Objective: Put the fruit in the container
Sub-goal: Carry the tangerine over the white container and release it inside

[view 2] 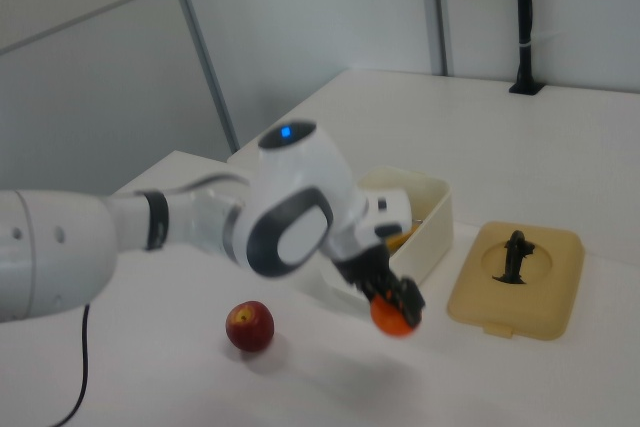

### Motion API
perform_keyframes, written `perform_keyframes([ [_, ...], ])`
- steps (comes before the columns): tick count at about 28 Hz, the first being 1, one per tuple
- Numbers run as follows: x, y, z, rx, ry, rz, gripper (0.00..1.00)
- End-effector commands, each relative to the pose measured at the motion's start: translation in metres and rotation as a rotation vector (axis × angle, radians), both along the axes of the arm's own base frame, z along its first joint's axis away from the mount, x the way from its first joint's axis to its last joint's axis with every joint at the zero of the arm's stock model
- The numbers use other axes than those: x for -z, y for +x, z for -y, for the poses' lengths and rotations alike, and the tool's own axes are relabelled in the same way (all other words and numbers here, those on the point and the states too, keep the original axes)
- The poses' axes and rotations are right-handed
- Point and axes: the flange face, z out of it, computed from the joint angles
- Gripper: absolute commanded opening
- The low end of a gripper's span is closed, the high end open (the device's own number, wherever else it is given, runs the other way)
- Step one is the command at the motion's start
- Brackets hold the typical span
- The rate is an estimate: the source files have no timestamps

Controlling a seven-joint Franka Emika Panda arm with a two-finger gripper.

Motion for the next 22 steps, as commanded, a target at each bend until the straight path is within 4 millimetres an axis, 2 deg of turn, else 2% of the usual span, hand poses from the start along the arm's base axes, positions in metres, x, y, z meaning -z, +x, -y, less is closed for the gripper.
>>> perform_keyframes([
  [1, -0.044, 0.026, -0.021, 0.111, 0.098, 0.082, 0.0],
  [4, -0.047, 0.044, -0.046, 0.155, 0.122, 0.127, 0.0],
  [10, -0.029, 0.07, -0.101, 0.201, 0.156, 0.224, 0.0],
  [15, -0.013, 0.084, -0.131, 0.234, 0.129, 0.263, 0.0],
  [18, -0.008, 0.093, -0.133, 0.268, 0.11, 0.279, 0.0],
  [19, -0.006, 0.094, -0.133, 0.271, 0.101, 0.28, 0.05],
  [20, -0.001, 0.095, -0.134, 0.263, 0.081, 0.277, 0.5],
  [21, -0.001, 0.095, -0.135, 0.264, 0.08, 0.277, 0.85],
  [22, -0.001, 0.095, -0.136, 0.259, 0.076, 0.278, 1.0],
])
